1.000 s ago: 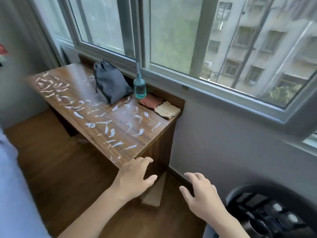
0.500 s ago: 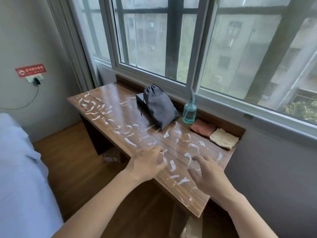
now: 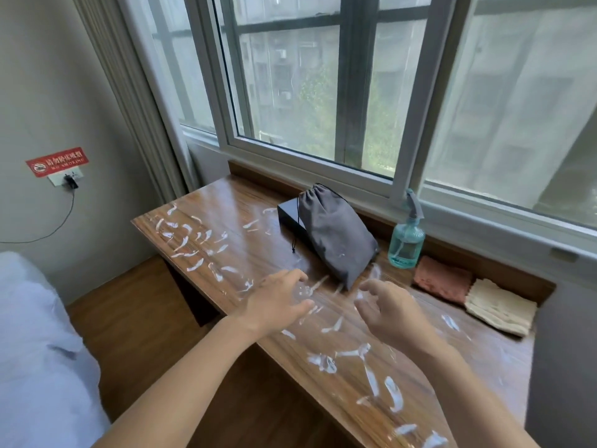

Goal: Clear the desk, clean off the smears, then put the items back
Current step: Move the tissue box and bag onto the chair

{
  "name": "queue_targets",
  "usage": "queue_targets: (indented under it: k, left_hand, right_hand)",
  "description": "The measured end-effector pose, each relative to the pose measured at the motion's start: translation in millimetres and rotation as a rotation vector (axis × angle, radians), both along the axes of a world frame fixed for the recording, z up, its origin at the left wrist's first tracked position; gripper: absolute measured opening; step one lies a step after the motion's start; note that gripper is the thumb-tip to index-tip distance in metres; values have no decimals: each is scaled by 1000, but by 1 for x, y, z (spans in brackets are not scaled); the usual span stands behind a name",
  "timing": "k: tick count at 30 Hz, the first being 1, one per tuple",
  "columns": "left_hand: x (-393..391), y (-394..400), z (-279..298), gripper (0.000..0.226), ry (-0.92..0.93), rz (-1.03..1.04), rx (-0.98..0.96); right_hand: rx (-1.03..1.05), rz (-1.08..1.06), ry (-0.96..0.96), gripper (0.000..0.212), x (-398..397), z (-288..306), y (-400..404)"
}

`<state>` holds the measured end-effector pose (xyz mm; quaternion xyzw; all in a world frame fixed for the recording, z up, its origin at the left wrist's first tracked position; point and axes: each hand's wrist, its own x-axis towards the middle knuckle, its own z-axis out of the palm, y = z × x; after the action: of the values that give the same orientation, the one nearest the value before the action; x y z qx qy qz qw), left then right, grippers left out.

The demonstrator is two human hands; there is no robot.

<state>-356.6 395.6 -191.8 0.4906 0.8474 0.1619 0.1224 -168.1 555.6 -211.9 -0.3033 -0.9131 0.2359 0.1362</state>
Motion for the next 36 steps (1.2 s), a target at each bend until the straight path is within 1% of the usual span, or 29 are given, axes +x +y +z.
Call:
queue_targets:
  k: [4,7,11,13,16,18,21,25,28,33,34,36]
  left_hand:
    - [-70,25,-1,51,2,-7,-10]
    - [-116,42,-1,48,18,-25,-22]
    - [-167,66,-3,47,18,-55,-34]
    - [-192,78,-8,46,26,-89,-47]
    - [-229,98,-17,45,-4,-178,-54]
    - [-255,115,-25,47,-4,-230,-48]
    - [-292,142,-38,53,27,-320,-61]
    - [-331,179,-56,61,123,-468,-93]
    - [-341,206,-63,65,197,-567,-115]
    - [-340,242,-69,72,366,-700,-169]
    - [-338,247,-71,69,392,-732,-183]
    - [-337,258,-72,56,429,-782,-197]
  right_hand:
    - [-50,-49,119,17,-76,0,29]
    - [-67,-61,148,18,-122,1,49]
    - [-23,-103,131,27,-170,-1,77]
    - [0,-147,101,39,-191,-3,88]
    - [17,-187,-19,62,-220,-8,100]
    - [31,-215,-105,66,-238,-11,103]
    - [46,-270,-148,57,-258,-16,101]
    - [60,-366,-108,26,-272,-20,94]
    - [98,-469,-75,13,-277,-19,89]
    - [160,-638,-7,10,-265,-7,85]
    - [164,-647,3,11,-260,-4,84]
    - [166,-636,25,14,-251,-1,83]
